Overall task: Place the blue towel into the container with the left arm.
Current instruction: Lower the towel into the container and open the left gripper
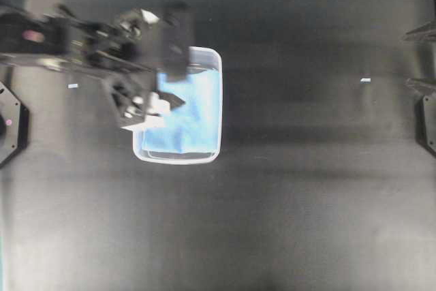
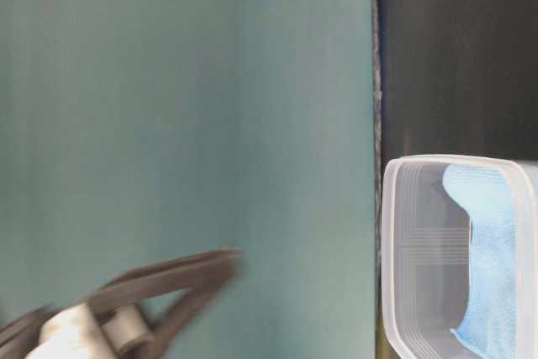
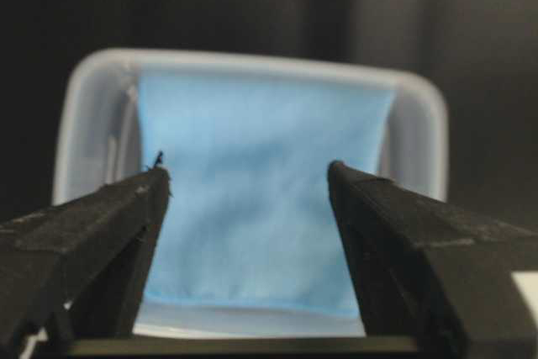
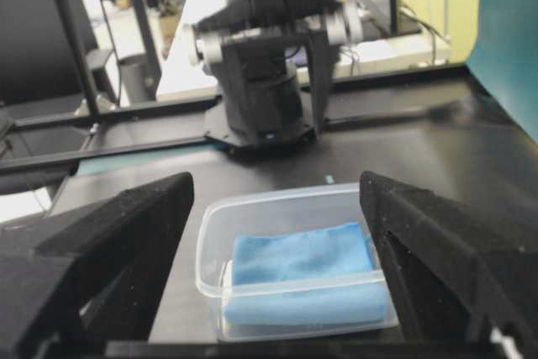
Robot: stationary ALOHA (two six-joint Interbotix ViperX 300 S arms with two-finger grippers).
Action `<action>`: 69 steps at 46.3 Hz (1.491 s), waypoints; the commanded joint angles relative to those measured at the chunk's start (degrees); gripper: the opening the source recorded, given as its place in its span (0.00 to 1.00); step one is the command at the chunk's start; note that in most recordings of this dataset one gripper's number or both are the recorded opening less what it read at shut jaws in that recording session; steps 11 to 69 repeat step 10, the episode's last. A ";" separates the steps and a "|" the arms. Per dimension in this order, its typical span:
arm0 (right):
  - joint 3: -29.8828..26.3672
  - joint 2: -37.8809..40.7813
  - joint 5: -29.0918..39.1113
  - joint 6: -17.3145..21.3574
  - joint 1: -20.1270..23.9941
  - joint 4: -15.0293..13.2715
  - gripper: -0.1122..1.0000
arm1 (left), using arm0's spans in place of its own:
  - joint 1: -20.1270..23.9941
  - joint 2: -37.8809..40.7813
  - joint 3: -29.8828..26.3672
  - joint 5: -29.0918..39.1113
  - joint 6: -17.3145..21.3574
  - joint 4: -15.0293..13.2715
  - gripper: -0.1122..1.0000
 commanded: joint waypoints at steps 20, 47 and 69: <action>-0.53 0.44 -0.70 0.09 0.00 0.18 0.80 | -1.93 -15.82 7.91 -2.20 -0.79 0.18 0.75; -0.53 0.44 -0.70 0.09 0.00 0.18 0.80 | -1.93 -15.82 7.91 -2.20 -0.79 0.18 0.75; -0.53 0.44 -0.70 0.09 0.00 0.18 0.80 | -1.93 -15.82 7.91 -2.20 -0.79 0.18 0.75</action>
